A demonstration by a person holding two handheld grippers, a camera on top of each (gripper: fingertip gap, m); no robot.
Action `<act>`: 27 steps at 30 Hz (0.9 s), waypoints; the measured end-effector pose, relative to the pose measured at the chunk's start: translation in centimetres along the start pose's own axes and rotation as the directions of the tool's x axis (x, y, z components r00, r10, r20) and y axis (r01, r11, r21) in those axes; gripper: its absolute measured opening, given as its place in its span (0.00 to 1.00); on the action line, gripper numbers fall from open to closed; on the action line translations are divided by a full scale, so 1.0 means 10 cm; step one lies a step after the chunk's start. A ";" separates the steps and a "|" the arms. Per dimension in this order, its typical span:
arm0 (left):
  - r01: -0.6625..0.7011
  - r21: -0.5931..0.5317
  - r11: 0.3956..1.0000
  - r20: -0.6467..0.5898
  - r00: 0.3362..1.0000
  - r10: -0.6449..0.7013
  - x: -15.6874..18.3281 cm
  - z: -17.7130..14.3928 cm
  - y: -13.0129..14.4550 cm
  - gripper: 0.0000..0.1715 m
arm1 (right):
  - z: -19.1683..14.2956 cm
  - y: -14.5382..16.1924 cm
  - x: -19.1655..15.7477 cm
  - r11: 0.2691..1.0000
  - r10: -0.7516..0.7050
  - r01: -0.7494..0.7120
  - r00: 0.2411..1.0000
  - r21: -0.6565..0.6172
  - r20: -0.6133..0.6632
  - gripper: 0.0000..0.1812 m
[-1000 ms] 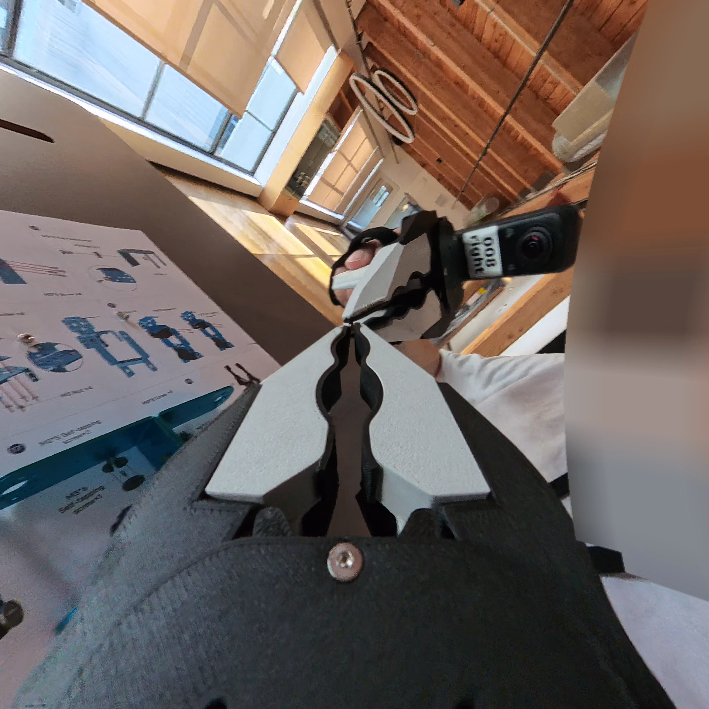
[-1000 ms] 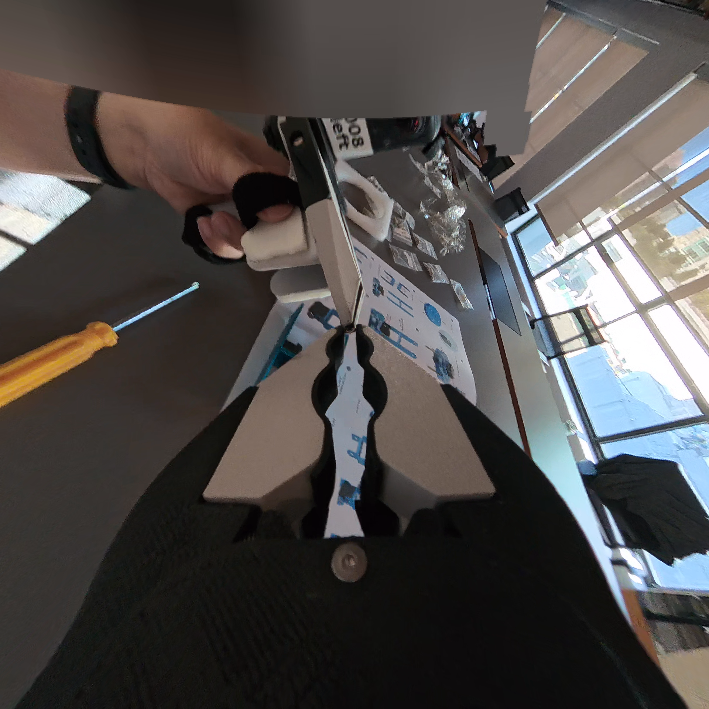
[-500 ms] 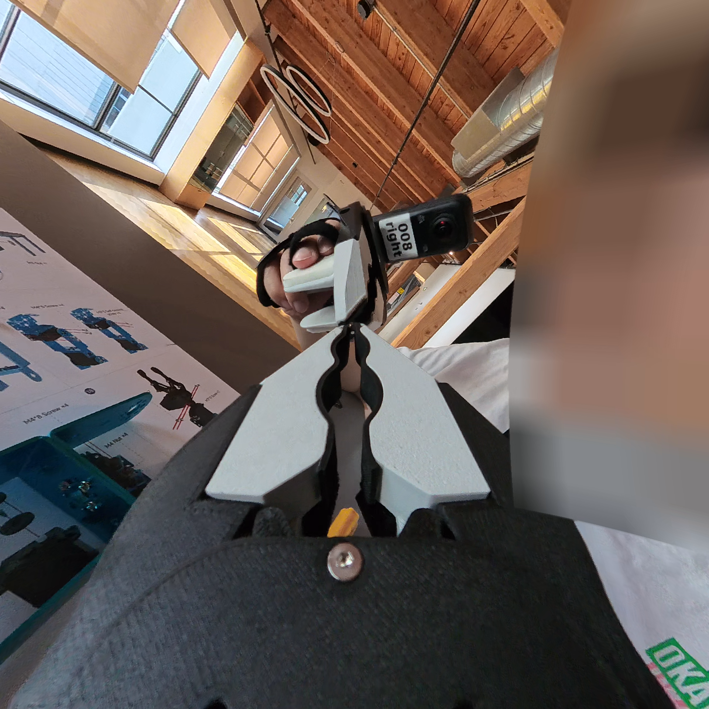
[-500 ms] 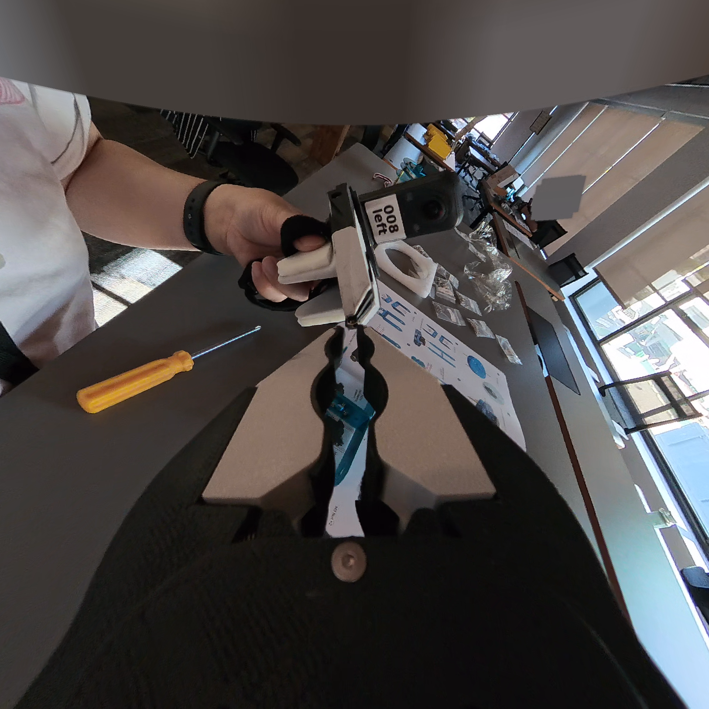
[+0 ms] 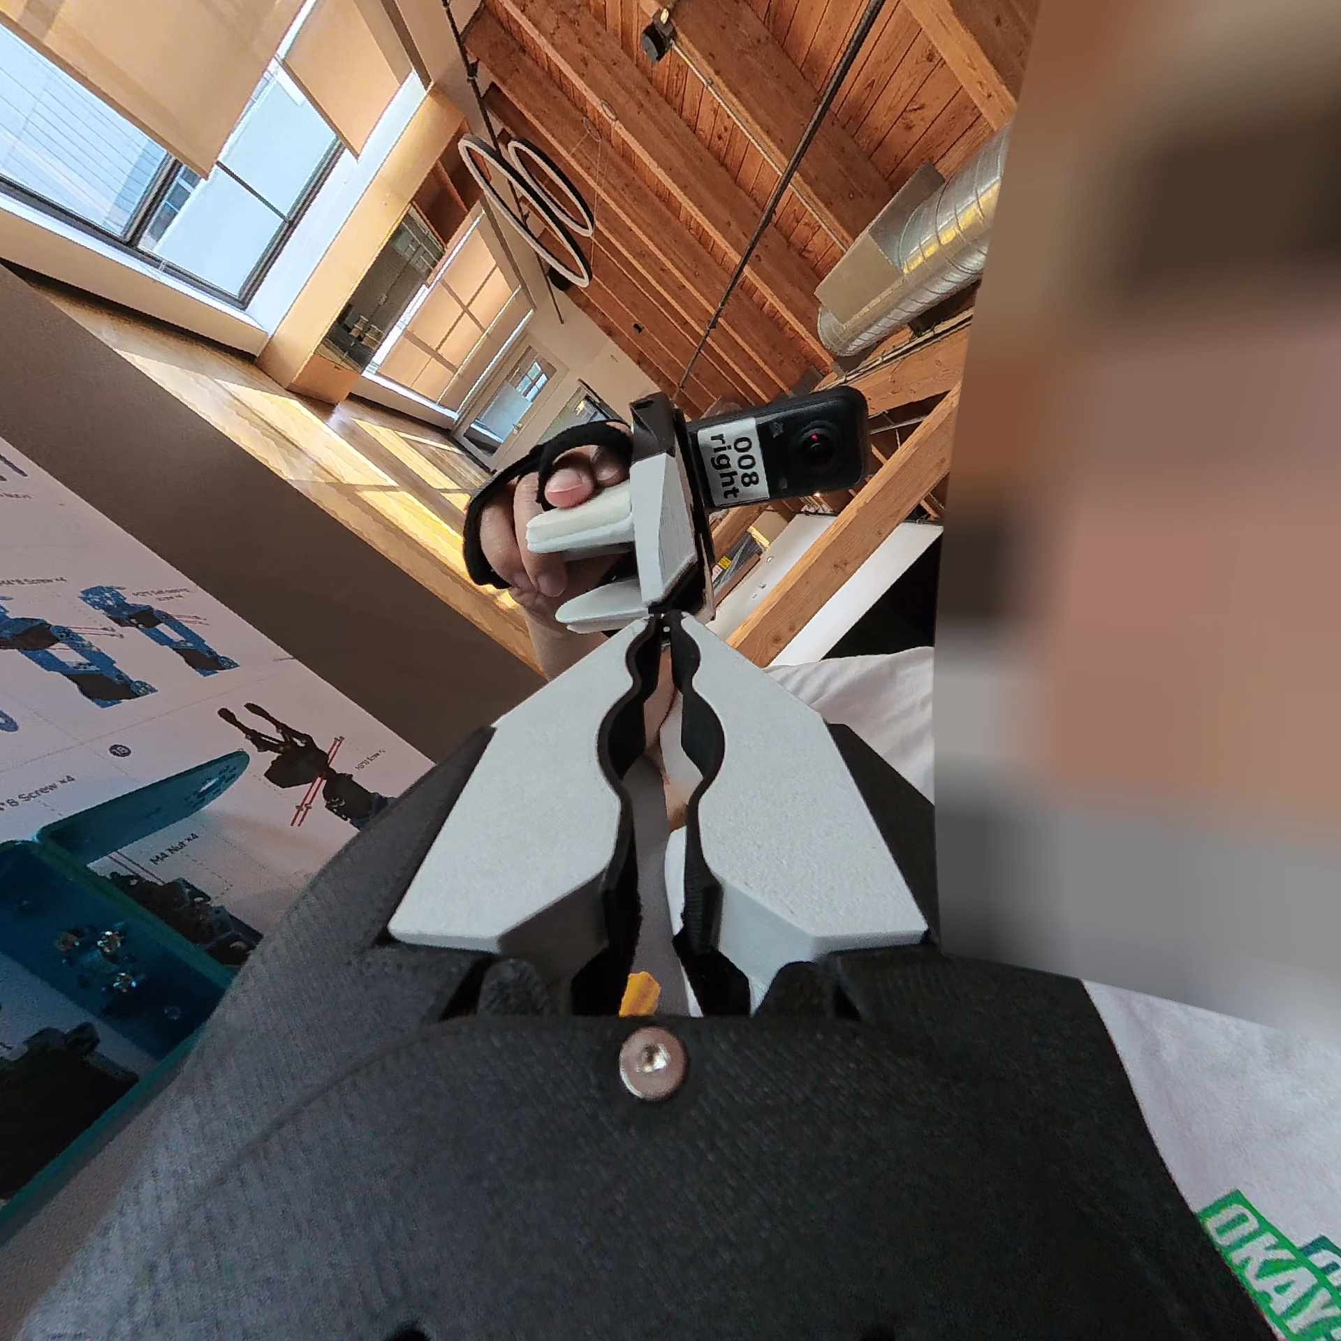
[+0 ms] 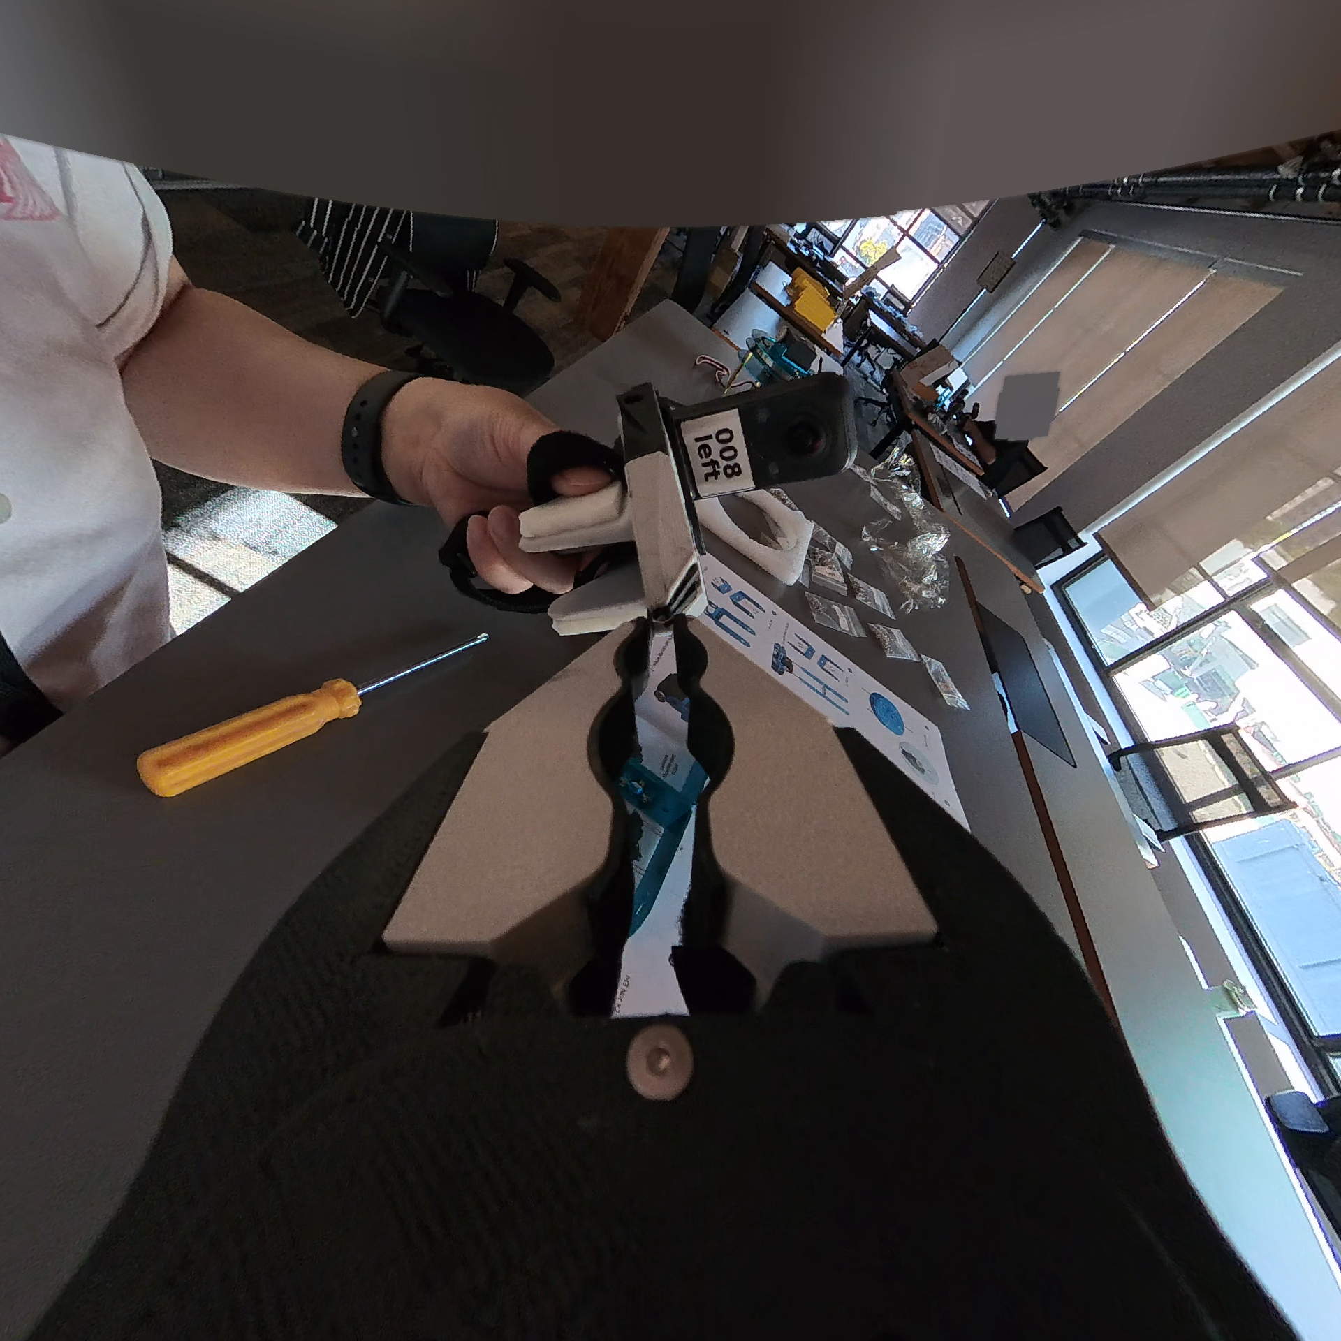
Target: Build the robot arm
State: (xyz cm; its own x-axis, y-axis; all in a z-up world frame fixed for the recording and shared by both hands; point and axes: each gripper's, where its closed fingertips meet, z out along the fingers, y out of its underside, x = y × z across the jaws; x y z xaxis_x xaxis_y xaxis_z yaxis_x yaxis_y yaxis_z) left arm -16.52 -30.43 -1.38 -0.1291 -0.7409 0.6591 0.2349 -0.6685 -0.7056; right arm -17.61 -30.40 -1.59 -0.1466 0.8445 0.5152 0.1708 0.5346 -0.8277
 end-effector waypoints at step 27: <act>-0.262 -0.762 0.592 0.324 0.637 0.699 -1.04 -0.71 0.58 0.31 | 0.36 1.15 -0.19 0.543 0.653 -0.481 0.757 -0.688 -0.015 0.02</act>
State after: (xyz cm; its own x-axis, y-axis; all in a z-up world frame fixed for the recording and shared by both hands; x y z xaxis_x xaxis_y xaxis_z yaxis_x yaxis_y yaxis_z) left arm -20.69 -27.06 -14.14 0.3944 -0.9189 0.0110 -0.5611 -0.2503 -0.7890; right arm -18.88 -25.97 -12.83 0.0151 0.9891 -0.1467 0.8340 -0.0934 -0.5438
